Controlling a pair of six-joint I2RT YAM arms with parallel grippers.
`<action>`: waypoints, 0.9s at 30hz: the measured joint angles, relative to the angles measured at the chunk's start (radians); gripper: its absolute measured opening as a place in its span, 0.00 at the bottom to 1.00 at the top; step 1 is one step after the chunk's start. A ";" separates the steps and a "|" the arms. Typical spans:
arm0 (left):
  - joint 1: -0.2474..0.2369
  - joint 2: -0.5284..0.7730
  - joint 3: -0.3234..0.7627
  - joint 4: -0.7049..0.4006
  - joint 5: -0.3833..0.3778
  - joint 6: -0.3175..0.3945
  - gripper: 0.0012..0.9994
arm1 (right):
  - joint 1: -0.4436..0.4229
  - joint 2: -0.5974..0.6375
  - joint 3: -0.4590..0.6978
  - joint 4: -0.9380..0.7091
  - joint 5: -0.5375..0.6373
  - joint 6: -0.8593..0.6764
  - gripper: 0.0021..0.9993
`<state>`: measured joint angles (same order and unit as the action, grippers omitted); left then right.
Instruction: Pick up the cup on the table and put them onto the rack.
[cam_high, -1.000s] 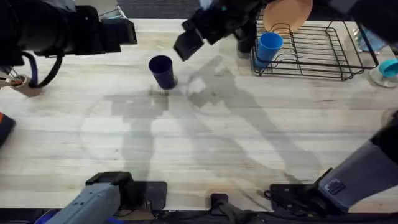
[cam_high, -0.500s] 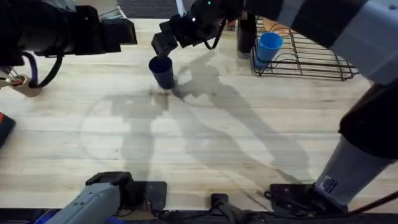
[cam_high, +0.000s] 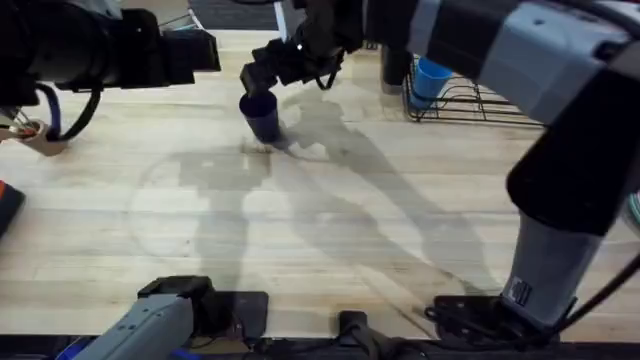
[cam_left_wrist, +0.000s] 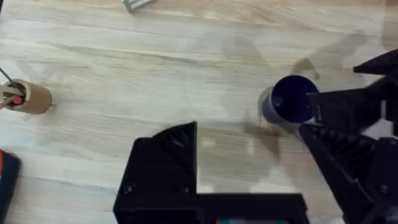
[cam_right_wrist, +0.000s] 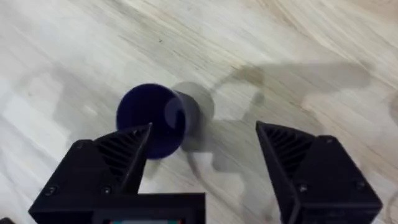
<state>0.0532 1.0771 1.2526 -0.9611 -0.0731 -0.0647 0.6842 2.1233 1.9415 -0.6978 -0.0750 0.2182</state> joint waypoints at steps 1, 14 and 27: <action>0.000 0.000 0.000 0.000 0.000 0.000 0.99 | 0.000 0.010 0.000 0.006 0.000 0.003 1.00; 0.000 0.000 0.000 0.000 0.000 0.000 0.99 | 0.000 0.103 0.000 0.033 0.000 0.026 0.29; 0.000 0.000 0.000 0.000 0.000 0.000 0.99 | -0.025 0.016 -0.006 -0.022 -0.008 0.037 0.03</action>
<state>0.0532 1.0771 1.2526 -0.9611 -0.0731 -0.0647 0.6587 2.1390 1.9350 -0.7198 -0.0826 0.2554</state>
